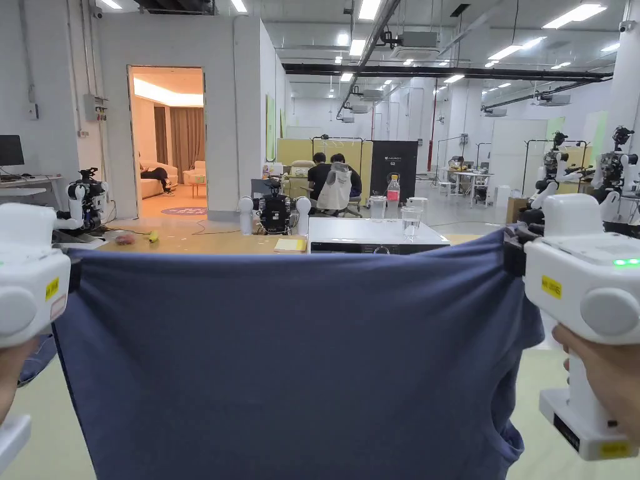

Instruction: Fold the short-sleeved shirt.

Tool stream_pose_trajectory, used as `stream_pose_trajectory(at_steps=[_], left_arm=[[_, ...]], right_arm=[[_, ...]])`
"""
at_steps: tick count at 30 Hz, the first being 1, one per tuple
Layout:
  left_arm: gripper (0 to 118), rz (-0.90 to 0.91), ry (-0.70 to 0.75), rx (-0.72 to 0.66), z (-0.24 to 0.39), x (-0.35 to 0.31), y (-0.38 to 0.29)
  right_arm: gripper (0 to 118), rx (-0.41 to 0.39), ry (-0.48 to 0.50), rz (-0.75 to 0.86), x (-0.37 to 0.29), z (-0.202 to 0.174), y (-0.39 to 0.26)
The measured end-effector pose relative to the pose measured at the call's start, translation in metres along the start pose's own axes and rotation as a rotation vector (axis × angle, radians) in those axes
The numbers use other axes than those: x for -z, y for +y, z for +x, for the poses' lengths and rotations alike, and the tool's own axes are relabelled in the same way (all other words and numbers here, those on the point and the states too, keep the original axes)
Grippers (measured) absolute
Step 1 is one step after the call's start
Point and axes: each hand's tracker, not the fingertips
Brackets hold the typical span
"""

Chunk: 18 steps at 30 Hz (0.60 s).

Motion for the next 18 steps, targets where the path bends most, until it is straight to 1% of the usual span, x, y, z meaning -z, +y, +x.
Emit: stream_pose_trajectory(at_steps=[4, 5, 6, 10, 12, 13, 15, 17, 18], left_arm=[[0, -0.010, -0.049, 0.012, -0.004, -0.047, -0.026], [0, -0.015, -0.054, 0.011, -0.006, -0.061, -0.033], [0, -0.031, -0.082, 0.006, -0.007, -0.077, -0.047], [0, -0.109, -0.103, 0.022, -0.004, -0.132, -0.111], [0, -0.200, -0.137, 0.000, -0.003, -0.158, -0.156], [0, -0.239, -0.151, -0.020, -0.003, -0.168, -0.177], [0, -0.333, -0.163, -0.026, -0.001, -0.192, -0.226], [0, -0.434, -0.172, -0.037, 0.000, -0.210, -0.267], [0, -0.479, -0.159, -0.048, 0.002, -0.219, -0.288]], right_arm=[[0, 0.006, 0.011, -0.023, -0.038, 0.013, -0.015], [0, 0.022, 0.014, -0.032, -0.053, 0.015, -0.023], [0, 0.029, 0.020, -0.052, -0.071, 0.016, -0.034], [0, 0.044, 0.009, -0.134, -0.143, 0.013, -0.096], [0, 0.017, 0.011, -0.225, -0.181, 0.007, -0.137], [0, 0.016, 0.012, -0.273, -0.197, 0.004, -0.159], [0, -0.043, 0.012, -0.396, -0.229, -0.002, -0.206], [0, -0.068, 0.032, -0.510, -0.255, -0.003, -0.253], [0, -0.053, 0.028, -0.571, -0.265, -0.002, -0.273]])
